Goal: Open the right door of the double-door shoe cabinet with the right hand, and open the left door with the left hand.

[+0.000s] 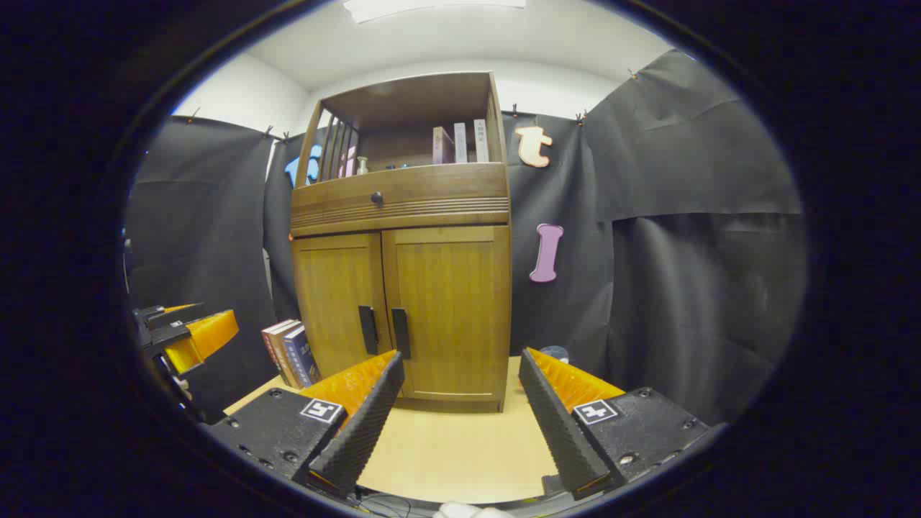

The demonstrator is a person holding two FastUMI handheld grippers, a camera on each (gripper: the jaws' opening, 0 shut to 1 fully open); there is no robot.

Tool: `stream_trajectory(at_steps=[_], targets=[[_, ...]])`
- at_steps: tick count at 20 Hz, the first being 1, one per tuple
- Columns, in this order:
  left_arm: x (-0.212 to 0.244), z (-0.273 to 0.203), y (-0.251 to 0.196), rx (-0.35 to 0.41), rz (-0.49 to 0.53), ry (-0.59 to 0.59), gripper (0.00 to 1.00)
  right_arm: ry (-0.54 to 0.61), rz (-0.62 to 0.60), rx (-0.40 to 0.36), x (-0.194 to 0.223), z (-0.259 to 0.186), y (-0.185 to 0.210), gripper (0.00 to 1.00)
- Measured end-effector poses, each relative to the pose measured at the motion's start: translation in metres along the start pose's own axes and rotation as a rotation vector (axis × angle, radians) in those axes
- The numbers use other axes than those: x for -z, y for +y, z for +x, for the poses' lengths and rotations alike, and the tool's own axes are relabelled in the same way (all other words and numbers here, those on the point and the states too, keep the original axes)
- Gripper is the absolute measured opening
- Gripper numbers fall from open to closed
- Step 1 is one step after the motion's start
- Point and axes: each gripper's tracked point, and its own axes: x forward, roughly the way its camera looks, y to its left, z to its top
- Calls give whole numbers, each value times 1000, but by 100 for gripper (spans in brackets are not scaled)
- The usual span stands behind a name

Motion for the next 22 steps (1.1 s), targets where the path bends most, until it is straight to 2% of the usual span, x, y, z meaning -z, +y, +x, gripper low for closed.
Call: stream_trajectory(at_steps=[1,15,19,22], targets=[[0,0,1,0,1,-1,96,-1,0,-3,-1,3,1,100],[-2,11,11,22,16,1,96,1,-6,-21,-3,36,38,100],[-1,6,8,30,11,2,96,-7,-11,-21,0,62,45,100],[-1,3,11,6,18,-4,96,-16,-16,-38,4,91,53,100]])
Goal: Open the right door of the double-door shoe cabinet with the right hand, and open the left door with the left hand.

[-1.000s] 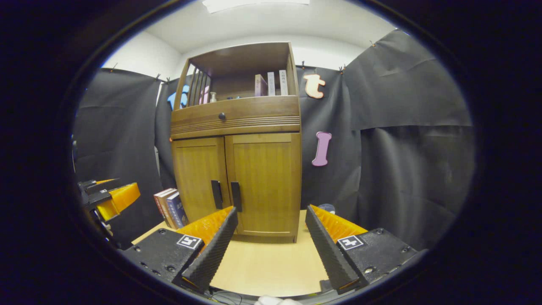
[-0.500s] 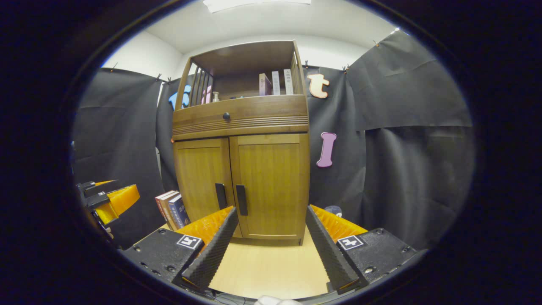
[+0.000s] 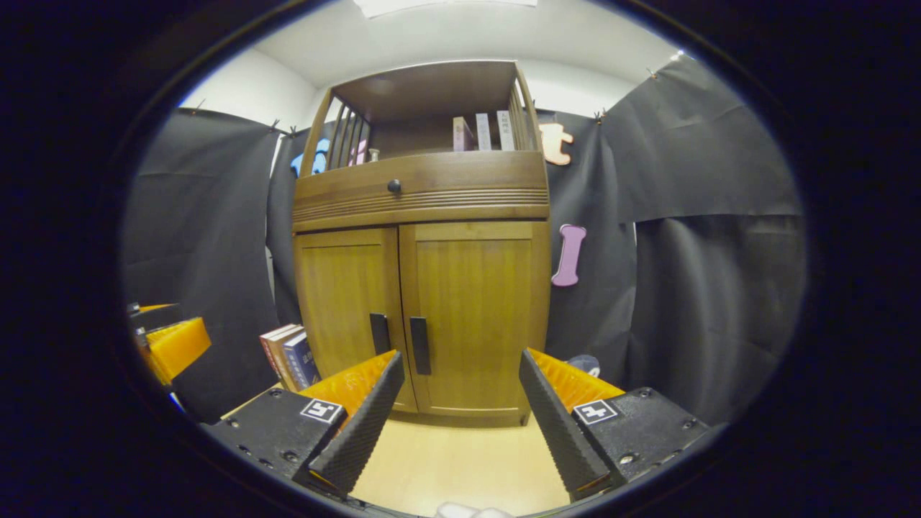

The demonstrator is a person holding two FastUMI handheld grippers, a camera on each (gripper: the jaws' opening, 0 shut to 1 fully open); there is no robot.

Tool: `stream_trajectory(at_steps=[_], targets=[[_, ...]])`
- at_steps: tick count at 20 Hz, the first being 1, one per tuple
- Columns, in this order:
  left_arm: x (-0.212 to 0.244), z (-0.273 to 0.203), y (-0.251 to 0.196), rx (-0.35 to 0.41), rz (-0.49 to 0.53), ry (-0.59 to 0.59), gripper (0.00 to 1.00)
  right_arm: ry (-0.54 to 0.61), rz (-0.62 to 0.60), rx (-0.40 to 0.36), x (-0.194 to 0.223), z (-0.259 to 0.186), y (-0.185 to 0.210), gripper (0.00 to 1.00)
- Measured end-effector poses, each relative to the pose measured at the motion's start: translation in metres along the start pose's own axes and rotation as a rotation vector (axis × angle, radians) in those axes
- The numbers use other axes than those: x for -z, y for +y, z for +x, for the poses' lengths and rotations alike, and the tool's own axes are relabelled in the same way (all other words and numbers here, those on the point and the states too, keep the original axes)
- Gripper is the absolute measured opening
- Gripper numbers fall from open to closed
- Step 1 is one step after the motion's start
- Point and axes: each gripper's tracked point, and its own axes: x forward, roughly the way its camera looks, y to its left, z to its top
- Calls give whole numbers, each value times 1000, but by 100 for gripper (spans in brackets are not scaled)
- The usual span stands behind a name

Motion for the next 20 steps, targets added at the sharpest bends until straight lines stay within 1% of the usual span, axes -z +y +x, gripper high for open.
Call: stream_trajectory(at_steps=[4,9,13,14,15,16,17,18,19,20], targets=[[3,0,11,-54,-9,20,96,18,-4,-24,12,51,9,100],[-3,6,23,-119,-26,11,96,49,1,-81,29,132,29,100],[0,13,29,-179,-14,27,96,117,-1,-116,56,198,45,100],[-1,15,28,-190,-5,25,96,131,-3,-112,61,214,46,100],[-1,17,28,-204,1,22,96,141,-2,-107,65,229,46,98],[-1,19,29,-225,5,20,96,149,1,-117,69,240,48,92],[-1,21,29,-247,2,19,96,166,5,-133,73,249,51,92],[0,22,27,-263,-5,21,96,184,11,-159,76,255,56,86],[2,24,25,-276,-10,27,96,199,12,-183,82,257,60,84],[5,26,23,-291,-8,39,96,212,14,-196,85,259,61,79]])
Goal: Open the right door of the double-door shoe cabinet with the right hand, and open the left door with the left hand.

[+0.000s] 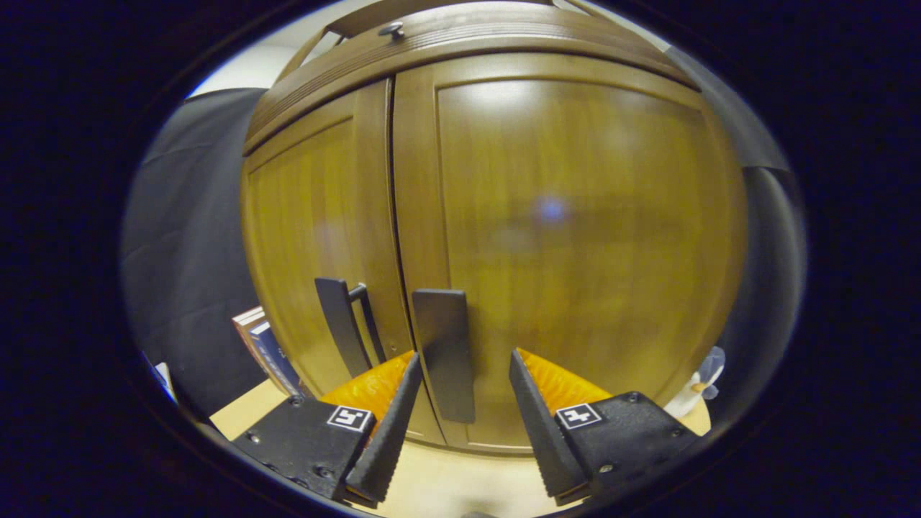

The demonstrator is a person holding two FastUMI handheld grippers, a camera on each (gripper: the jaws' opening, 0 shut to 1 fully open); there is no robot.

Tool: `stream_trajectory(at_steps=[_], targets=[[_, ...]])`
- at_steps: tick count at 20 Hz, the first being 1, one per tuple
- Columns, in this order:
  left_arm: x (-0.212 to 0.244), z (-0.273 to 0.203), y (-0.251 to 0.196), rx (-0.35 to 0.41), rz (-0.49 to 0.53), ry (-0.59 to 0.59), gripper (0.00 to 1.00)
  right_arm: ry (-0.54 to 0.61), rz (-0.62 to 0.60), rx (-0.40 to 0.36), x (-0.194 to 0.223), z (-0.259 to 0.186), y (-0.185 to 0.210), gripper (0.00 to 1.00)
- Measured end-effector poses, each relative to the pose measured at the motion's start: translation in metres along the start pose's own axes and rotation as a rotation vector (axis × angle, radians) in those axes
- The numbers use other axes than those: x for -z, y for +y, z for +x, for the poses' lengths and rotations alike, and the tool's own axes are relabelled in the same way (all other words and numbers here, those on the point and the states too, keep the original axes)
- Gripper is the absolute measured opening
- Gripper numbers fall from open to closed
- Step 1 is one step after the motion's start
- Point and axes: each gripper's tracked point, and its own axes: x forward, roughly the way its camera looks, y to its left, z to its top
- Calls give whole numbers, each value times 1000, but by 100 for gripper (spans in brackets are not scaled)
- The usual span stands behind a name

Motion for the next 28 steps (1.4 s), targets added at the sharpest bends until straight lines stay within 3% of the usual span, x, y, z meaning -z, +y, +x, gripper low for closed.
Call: stream_trajectory(at_steps=[3,7,9,10,12,14,19,20,28], targets=[[3,-1,-11,-16,-13,22,96,25,5,-1,3,10,1,71],[1,-2,-14,-9,-15,-4,100,32,10,36,7,18,3,52],[-1,-5,-10,16,-4,-31,100,32,-2,35,6,18,4,38],[-1,-5,-7,32,-7,-38,96,39,-2,26,8,16,3,36],[1,-7,-3,89,-33,-54,100,49,11,-2,8,12,4,34],[3,-6,9,137,-47,-54,96,54,-4,-4,12,0,4,33],[8,-8,48,200,-48,-64,100,41,-43,59,25,-50,2,32],[10,-9,52,218,-44,-64,95,42,-33,78,28,-63,1,31],[23,-33,46,376,0,-73,95,33,32,225,53,-155,-32,30]])
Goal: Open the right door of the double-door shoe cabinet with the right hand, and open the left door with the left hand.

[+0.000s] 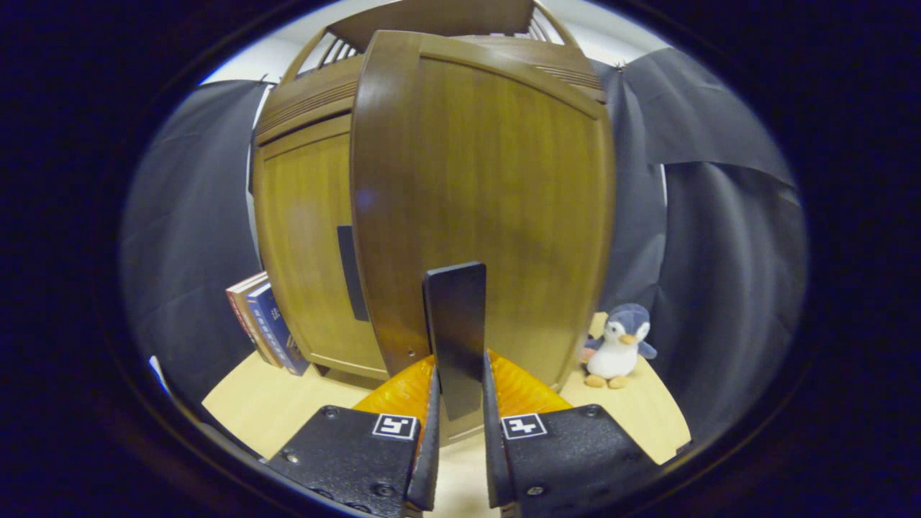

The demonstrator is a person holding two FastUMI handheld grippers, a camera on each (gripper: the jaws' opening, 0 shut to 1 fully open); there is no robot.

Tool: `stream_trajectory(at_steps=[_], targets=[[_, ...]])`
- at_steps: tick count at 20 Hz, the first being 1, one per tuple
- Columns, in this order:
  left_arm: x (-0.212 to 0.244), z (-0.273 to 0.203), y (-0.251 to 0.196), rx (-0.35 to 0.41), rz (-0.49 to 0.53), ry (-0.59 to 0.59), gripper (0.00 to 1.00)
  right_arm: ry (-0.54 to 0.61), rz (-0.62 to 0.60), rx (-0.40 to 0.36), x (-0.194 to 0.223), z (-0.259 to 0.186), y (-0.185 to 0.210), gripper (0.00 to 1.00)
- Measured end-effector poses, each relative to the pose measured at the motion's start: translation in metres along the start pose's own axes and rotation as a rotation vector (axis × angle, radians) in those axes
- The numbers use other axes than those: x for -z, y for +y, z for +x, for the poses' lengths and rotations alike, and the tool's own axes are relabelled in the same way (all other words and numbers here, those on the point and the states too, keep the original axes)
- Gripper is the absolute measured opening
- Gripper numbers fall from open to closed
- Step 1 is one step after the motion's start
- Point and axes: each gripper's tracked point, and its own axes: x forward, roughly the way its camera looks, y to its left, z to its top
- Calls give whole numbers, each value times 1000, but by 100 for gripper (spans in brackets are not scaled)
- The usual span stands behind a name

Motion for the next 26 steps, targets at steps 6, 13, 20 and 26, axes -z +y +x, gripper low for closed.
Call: stream_trajectory(at_steps=[6,13,20,26], targets=[[3,-4,-32,125,1,6,95,-57,-11,98,-3,-38,-44,25],[2,6,-68,167,-45,25,95,-99,43,218,-23,-61,-117,14],[-6,27,-109,125,-72,28,95,-76,-21,74,-22,-64,-155,5],[-12,26,-137,48,-75,27,96,-67,-54,-38,-25,-64,-183,5]])
